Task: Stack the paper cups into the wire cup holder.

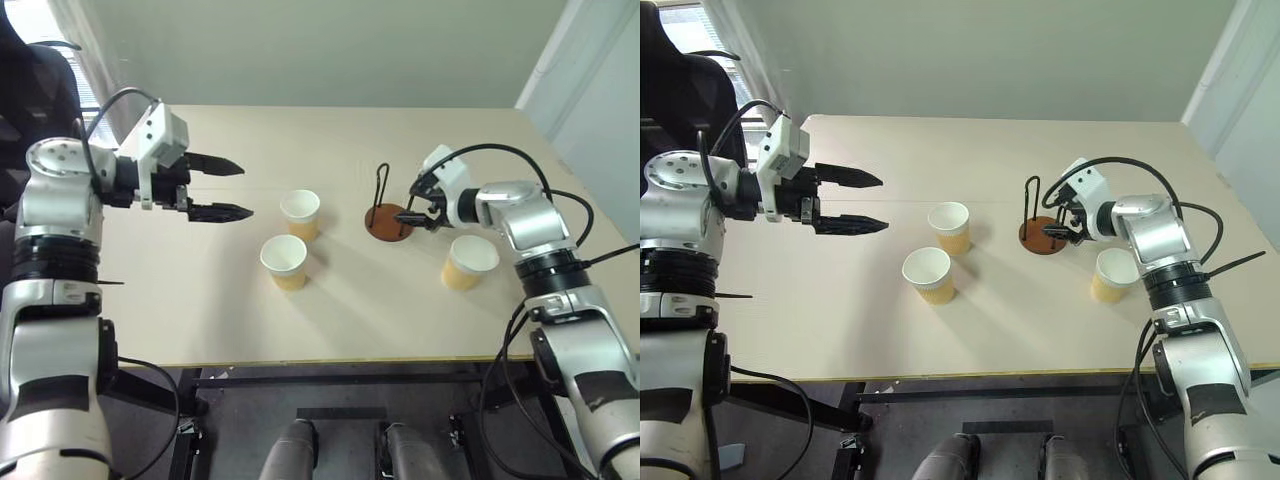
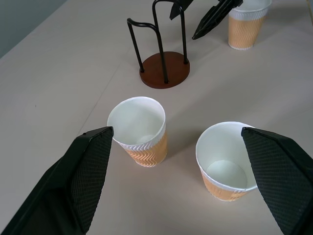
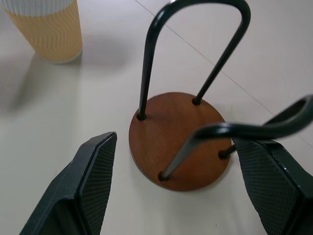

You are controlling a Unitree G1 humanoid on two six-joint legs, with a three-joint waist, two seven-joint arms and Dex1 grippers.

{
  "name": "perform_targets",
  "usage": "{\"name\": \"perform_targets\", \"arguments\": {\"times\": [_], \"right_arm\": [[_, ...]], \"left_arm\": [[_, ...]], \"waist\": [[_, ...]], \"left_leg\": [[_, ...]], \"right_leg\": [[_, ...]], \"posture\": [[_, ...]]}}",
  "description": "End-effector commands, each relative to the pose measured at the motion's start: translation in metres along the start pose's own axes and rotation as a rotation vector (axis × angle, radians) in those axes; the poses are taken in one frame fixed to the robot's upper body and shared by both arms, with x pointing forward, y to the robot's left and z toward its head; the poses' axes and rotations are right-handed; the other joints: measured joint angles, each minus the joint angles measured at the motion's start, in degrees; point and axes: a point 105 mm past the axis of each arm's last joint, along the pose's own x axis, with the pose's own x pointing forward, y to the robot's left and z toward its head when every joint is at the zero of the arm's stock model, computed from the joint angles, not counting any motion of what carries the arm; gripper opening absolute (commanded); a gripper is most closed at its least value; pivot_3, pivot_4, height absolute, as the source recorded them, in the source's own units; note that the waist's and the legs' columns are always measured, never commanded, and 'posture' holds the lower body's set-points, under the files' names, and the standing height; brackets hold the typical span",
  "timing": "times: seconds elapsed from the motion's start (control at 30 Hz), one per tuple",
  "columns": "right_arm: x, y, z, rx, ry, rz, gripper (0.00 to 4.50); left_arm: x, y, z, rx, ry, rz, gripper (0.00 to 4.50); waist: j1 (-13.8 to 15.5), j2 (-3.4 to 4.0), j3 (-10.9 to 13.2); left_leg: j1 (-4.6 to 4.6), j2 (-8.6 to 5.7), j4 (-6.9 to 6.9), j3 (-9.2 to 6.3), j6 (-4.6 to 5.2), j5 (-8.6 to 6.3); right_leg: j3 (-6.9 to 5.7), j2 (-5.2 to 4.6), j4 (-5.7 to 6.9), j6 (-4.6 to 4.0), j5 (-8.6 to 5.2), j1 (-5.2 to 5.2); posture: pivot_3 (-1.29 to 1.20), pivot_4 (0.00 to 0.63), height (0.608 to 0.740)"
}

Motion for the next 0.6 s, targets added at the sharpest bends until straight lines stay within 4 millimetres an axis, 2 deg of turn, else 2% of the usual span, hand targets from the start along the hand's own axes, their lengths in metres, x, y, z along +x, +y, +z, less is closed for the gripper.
{"name": "perform_targets", "arguments": {"times": [0.03,0.13,0.2,0.27,0.5,0.53,0.6], "right_arm": [[-0.002,-0.006,0.018,-0.033,-0.041,-0.042,3.81],[0.002,-0.005,0.015,-0.026,-0.03,-0.047,3.81],[0.003,-0.005,0.012,-0.02,-0.02,-0.054,3.43],[0.004,-0.007,0.01,-0.009,-0.014,-0.065,2.88],[0.005,-0.008,0.008,0.006,-0.008,-0.065,0.31],[0.005,-0.008,0.008,0.007,-0.006,-0.061,0.03],[0.004,-0.006,0.008,0.01,-0.009,-0.038,0.03]], "left_arm": [[-0.011,0.003,0.015,0.048,-0.031,0.036,4.5],[-0.012,0.003,0.014,0.049,-0.028,0.037,4.5],[-0.012,0.002,0.013,0.049,-0.025,0.039,4.5],[-0.012,0.002,0.013,0.049,-0.024,0.039,4.5],[-0.012,0.003,0.012,0.048,-0.019,0.04,4.5],[-0.012,0.003,0.012,0.048,-0.018,0.041,4.5],[-0.012,0.003,0.011,0.047,-0.017,0.04,4.5]], "waist": [[0.03,0.0,0.0],[0.03,0.0,0.0],[0.03,0.0,0.0],[0.05,0.0,0.0],[0.02,0.0,0.0],[0.01,0.0,0.0],[0.03,0.0,0.0]], "left_leg": [[0.0,0.0,0.0,0.0,-0.01,-0.01],[0.0,0.0,0.0,0.0,-0.02,-0.02],[0.0,0.0,0.0,0.0,-0.03,-0.02],[-0.01,0.0,0.0,0.0,-0.04,-0.02],[-0.01,0.0,0.0,0.0,-0.05,-0.04],[-0.01,0.0,0.0,0.0,-0.06,-0.04],[-0.01,0.0,0.0,0.0,-0.06,-0.04]], "right_leg": [[0.0,0.0,0.0,0.0,0.0,0.0],[0.0,0.0,0.0,-0.01,0.01,0.0],[0.0,0.0,0.0,-0.02,0.01,-0.01],[0.0,0.0,0.01,-0.03,0.02,-0.02],[0.0,0.0,0.01,-0.05,0.03,-0.04],[0.0,0.0,0.01,-0.05,0.03,-0.04],[0.0,0.0,0.02,-0.06,0.03,-0.04]], "posture": [[0.0,0.15,0.74],[0.0,0.15,0.74],[0.0,0.15,0.74],[0.0,0.15,0.74],[0.0,0.15,0.74],[0.0,0.15,0.74],[0.0,0.15,0.74]]}}
